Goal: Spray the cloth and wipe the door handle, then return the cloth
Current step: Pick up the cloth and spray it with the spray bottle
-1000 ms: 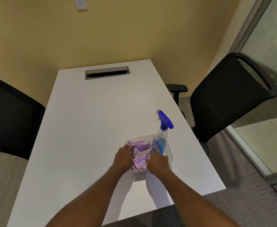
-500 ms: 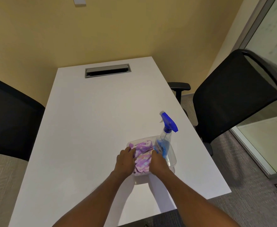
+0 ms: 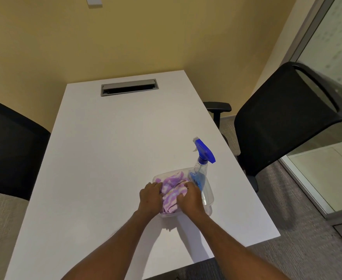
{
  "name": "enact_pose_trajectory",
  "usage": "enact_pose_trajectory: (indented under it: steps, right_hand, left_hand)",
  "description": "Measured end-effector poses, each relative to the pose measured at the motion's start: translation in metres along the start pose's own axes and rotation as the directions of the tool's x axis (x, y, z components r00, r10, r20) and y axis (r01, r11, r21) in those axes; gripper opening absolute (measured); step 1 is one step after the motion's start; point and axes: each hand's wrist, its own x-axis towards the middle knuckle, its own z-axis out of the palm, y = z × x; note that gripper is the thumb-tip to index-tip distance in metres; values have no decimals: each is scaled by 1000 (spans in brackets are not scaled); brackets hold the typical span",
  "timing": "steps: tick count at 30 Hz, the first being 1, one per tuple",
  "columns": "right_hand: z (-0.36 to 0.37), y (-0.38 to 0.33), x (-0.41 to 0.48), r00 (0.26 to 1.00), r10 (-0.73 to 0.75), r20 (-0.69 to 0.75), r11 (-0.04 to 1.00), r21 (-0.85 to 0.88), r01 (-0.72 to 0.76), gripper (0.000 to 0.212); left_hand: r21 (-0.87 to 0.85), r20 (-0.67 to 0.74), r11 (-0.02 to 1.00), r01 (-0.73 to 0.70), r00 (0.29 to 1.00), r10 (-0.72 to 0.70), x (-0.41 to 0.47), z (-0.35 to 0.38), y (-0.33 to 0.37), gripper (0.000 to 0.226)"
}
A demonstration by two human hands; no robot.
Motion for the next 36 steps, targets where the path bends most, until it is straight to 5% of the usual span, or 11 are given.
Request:
enact_pose_trajectory:
  steps: [7,12,17,21,26,32,36]
  right_hand:
    - [-6,-28,-12,992,49,-120,959,284,-13,37]
    - [-15,-41,-23,989,18,-147,897,439,49,31]
    - [-22,-56,-35,988,-43,-148,818,563,119,32]
    - [-20,-62,-40,994,-45,-103,740,665,102,32]
    - [-22,-61,-43,998,-34,-62,681,729,68,32]
    - [-32,-64,-53,994,-94,-55,604,790,101,30]
    - [-32,-64,-56,991,-131,-40,612,783,113,30]
  left_hand:
    - [-489,-5,851,192,975,-223,6,-6,3,35]
    - [-663,-29,714,226,945,-326,6,-21,-2,29]
    - [-883,30,409,232,896,-443,-5,-39,-10,29]
    - [-961,203,112,255,916,-348,-17,-55,-13,37]
    - [-959,269,-120,256,957,-107,-23,-67,-24,63]
    - [-932,355,-63,357,934,34,-31,-56,-27,82]
    - [-903,323,-265,339,941,101,-36,-49,-24,93]
